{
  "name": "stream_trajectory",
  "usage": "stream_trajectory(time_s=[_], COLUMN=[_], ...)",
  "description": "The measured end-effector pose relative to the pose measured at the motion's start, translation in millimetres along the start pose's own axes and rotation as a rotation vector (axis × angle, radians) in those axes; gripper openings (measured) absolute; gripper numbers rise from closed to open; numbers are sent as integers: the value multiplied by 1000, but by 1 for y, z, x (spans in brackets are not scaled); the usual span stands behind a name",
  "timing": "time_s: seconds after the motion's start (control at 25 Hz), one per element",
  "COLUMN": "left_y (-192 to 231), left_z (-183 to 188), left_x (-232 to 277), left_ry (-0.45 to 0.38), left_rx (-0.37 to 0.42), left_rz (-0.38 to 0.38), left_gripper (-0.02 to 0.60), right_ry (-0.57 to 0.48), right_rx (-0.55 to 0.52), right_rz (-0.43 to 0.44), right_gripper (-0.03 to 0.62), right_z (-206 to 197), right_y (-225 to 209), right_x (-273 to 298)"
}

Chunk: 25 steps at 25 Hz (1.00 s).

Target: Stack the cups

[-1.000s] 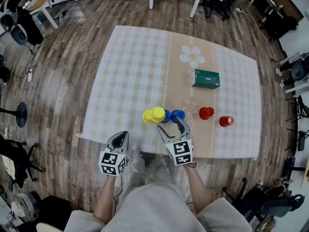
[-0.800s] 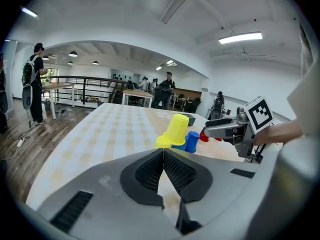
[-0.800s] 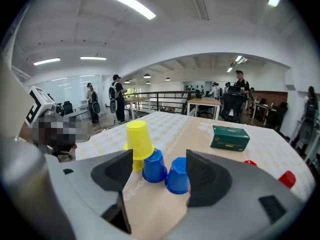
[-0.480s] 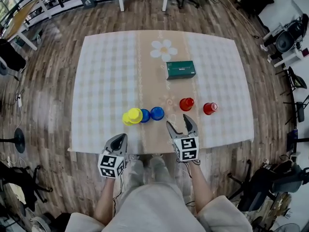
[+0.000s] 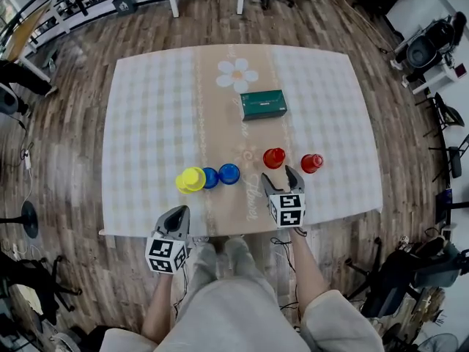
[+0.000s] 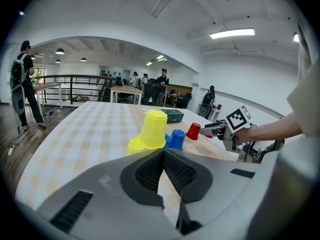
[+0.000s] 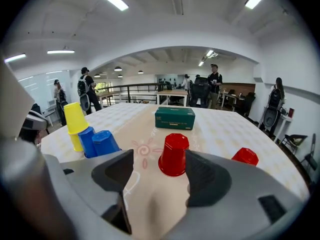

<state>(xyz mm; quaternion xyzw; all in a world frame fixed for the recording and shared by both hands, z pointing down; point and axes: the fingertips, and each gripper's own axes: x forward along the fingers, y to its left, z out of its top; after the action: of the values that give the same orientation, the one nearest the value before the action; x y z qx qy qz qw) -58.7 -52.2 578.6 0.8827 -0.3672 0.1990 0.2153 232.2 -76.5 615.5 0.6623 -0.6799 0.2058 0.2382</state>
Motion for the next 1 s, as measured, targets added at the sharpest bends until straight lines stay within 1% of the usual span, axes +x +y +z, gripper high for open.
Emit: stream_trajectory(time_s=[0.12, 0.32, 0.56, 0.68, 0.84, 1.0], left_y=[4, 11, 18, 20, 23, 25], left_z=[1, 2, -5, -7, -6, -4], left_x=[-1, -2, -5, -7, -8, -10], left_ry=[-1, 1, 18, 23, 22, 19], left_rx=[-5, -9, -26, -28, -26, -24], left_rz=[12, 30, 47, 51, 56, 62], left_gripper=[12, 12, 12, 12, 12, 12], right_ry=[12, 59, 76, 76, 81, 82], right_rx=[18, 35, 46, 43, 41, 39], right_rz=[-17, -34, -39, -53, -68, -69], right_gripper=[322, 318, 308, 292, 245, 242], right_z=[-2, -9, -11, -11, -11, -10], right_y=[-10, -23, -26, -30, -34, -35], right_x=[16, 41, 54, 58, 60, 60])
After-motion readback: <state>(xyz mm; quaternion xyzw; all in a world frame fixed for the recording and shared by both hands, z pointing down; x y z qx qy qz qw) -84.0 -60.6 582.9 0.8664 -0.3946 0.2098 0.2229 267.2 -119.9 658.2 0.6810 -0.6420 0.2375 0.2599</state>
